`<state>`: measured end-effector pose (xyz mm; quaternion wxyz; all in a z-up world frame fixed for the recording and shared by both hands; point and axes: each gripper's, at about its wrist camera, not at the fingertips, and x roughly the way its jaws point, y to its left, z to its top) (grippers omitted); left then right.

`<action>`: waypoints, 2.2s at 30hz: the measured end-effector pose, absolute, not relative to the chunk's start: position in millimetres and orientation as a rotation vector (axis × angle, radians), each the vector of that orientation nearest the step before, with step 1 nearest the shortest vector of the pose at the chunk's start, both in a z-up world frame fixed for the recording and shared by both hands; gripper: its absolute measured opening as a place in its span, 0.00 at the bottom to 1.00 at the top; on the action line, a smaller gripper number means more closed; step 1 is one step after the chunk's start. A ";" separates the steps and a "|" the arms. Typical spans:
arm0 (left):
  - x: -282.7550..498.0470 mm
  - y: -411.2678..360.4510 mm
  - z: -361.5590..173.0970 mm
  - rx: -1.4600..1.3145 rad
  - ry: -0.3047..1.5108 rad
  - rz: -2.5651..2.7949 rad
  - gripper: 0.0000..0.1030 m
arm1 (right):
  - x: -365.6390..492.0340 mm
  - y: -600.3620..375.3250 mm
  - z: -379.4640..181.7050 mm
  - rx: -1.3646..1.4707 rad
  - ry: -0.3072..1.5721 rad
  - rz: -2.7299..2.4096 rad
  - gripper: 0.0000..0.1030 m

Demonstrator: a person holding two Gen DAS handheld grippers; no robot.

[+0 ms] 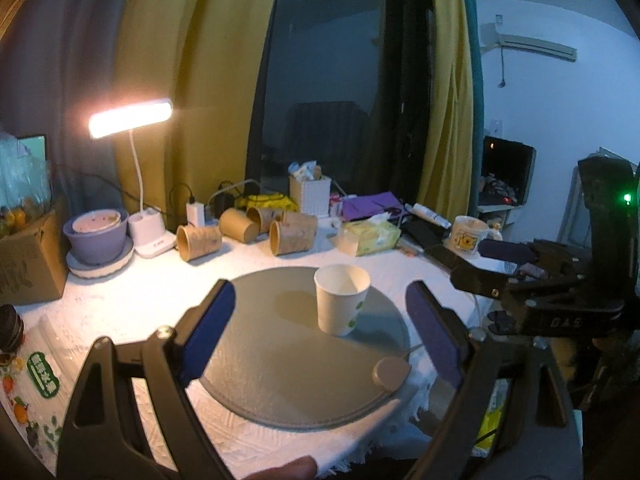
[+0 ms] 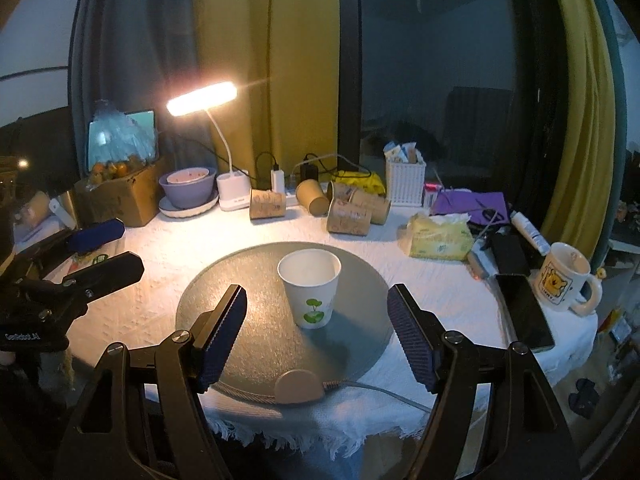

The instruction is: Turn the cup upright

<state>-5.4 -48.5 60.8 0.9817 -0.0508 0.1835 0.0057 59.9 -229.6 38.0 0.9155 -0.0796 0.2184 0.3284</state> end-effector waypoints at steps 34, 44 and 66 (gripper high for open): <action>-37.6 -45.9 98.6 -0.075 0.200 0.041 0.86 | 26.1 -232.0 82.2 -0.191 0.291 0.704 0.74; -36.2 -44.2 91.8 -0.086 0.212 0.060 0.86 | 27.4 -235.4 84.4 -0.167 0.269 0.696 0.74; -38.1 -47.0 88.1 -0.101 0.226 0.068 0.86 | 30.0 -235.1 75.2 -0.169 0.302 0.700 0.74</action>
